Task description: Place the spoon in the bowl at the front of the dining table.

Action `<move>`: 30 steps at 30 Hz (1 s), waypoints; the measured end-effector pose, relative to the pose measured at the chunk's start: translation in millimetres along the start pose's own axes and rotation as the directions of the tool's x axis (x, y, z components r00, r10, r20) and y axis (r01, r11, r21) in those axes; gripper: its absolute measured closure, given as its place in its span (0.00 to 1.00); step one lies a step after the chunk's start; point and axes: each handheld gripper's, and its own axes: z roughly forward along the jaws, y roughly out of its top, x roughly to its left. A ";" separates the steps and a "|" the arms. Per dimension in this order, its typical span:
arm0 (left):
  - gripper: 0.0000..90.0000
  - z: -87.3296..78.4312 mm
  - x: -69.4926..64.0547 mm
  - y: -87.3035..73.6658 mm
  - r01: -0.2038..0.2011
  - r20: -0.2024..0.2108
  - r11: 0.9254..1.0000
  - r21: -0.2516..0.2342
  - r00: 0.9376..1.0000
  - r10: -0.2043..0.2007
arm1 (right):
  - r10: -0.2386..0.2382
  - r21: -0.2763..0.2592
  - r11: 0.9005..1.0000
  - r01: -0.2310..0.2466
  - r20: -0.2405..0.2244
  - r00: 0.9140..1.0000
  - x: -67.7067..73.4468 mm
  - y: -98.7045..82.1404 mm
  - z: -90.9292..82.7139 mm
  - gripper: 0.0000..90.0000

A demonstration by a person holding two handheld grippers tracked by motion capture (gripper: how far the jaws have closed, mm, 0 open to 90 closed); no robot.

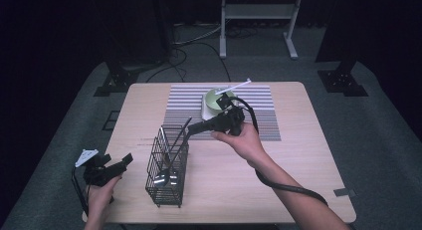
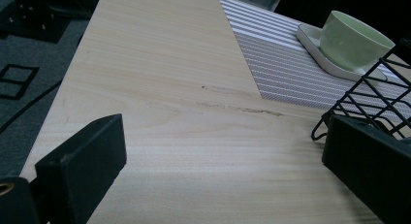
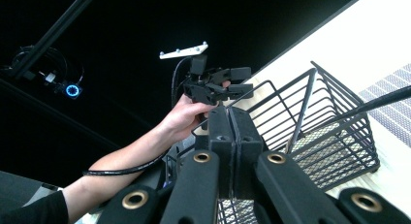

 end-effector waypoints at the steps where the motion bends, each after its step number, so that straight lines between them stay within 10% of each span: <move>1: 0.01 0.0 0.2 -0.1 0.001 0.000 1.000 0.001 1.000 -0.001 | 0.003 -0.003 1.000 -0.003 -0.002 1.000 -0.1 0.4 -0.8 0.99; 30: 0.01 1.6 0.0 -0.1 0.000 -0.001 1.000 0.005 1.000 0.000 | 0.033 -0.073 0.997 -0.032 0.009 0.999 1.7 1.9 -48.8 0.99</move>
